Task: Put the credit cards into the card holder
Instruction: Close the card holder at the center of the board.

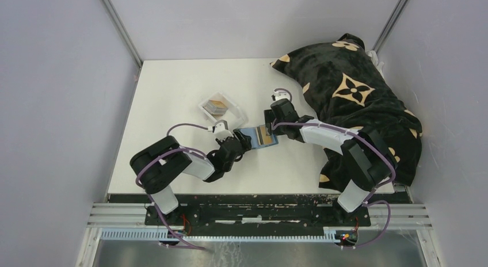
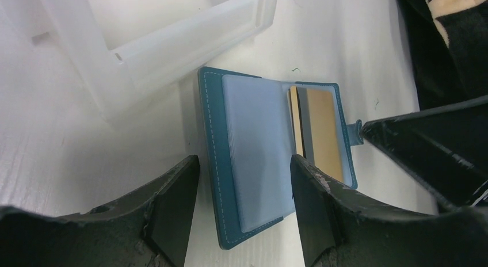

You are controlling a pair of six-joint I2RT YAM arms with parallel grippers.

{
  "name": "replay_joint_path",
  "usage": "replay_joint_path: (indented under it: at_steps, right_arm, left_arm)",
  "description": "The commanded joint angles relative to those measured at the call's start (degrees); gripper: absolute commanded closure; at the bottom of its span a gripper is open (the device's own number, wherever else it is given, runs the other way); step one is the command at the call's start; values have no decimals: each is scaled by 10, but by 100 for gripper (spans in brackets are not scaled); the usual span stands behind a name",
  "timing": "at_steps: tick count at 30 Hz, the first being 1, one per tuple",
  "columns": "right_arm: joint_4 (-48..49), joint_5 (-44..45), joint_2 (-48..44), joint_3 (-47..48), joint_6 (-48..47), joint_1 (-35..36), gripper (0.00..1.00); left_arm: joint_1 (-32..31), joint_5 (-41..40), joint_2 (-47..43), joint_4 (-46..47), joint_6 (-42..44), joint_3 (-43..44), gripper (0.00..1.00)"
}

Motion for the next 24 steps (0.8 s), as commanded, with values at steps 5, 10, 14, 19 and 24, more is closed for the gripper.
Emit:
replay_joint_path:
  at_steps: [5, 10, 14, 19, 24]
  right_arm:
    - [-47, 79, 25, 49, -31, 43, 25]
    - [-69, 116, 45, 74, -41, 50, 27]
    - [-79, 121, 64, 94, -51, 49, 33]
    - [-86, 127, 84, 108, -57, 49, 38]
    - [-88, 136, 81, 112, -64, 49, 47]
  left_arm:
    - [0, -7, 7, 42, -2, 20, 34]
    - [0, -2, 5, 48, 1, 20, 34]
    - [-1, 3, 8, 53, 0, 19, 34]
    - [-1, 3, 8, 54, 0, 20, 34]
    - [-1, 2, 1, 52, 6, 24, 34]
